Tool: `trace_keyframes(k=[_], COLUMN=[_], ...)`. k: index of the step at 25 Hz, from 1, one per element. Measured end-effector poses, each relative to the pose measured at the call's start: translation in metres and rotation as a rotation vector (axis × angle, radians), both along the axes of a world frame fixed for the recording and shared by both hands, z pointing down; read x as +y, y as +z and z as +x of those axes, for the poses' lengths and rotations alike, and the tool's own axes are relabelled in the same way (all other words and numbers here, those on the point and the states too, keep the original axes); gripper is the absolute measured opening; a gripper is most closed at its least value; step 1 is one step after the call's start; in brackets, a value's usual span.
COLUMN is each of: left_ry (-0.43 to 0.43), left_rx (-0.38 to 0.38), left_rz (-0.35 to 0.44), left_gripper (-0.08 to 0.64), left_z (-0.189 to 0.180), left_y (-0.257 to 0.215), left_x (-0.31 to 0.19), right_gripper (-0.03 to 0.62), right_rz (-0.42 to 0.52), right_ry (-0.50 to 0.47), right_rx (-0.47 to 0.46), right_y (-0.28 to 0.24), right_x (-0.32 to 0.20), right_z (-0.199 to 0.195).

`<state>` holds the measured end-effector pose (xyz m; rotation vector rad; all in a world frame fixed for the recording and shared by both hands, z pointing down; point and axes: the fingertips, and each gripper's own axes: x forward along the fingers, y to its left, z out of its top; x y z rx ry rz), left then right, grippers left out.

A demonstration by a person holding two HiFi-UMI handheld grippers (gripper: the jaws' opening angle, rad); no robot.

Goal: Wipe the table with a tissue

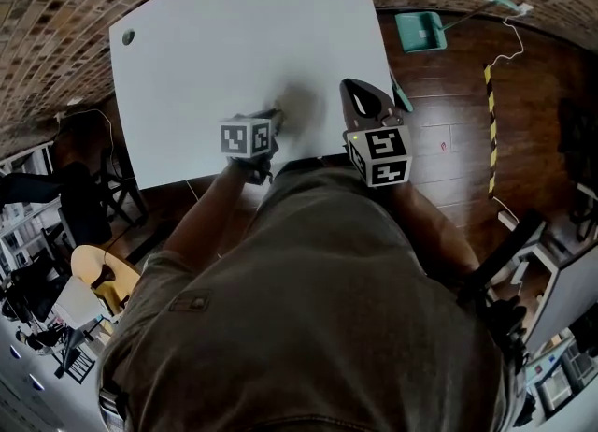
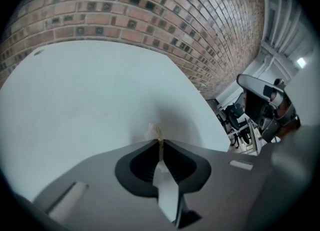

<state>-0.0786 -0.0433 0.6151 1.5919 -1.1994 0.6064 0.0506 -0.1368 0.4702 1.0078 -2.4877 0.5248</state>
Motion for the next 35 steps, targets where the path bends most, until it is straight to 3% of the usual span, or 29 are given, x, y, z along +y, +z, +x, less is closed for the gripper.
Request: trace_keyframes(k=[7,11,16,31,35], left_ry=[-0.148,-0.173,-0.143,0.073,0.043], left_rx=[-0.037,-0.042,-0.040,-0.005,-0.017], left_rz=[-0.006,-0.012,-0.010,0.010,0.016], left_gripper=[0.031,0.031,0.031,0.031,0.031], left_z=[-0.067,-0.077,-0.062,0.030,0.021], left_y=[-0.001,-0.001,0.000,0.000,-0.001], left_x=[0.008,0.009,-0.005,-0.059,-0.054], right_gripper=[0.014,0.014,0.014,0.014,0.014], right_rz=[-0.005,-0.004,-0.005,-0.008,-0.004], right_ry=[-0.047,-0.050,-0.016,0.102,0.072], right_rx=[-0.009,-0.012,-0.006,0.015,0.014], right_y=[0.001,0.000,0.002,0.003,0.003], right_x=[0.001,-0.001,-0.006,-0.022,-0.023], right_z=[-0.026,-0.029,-0.015,0.046,0.038])
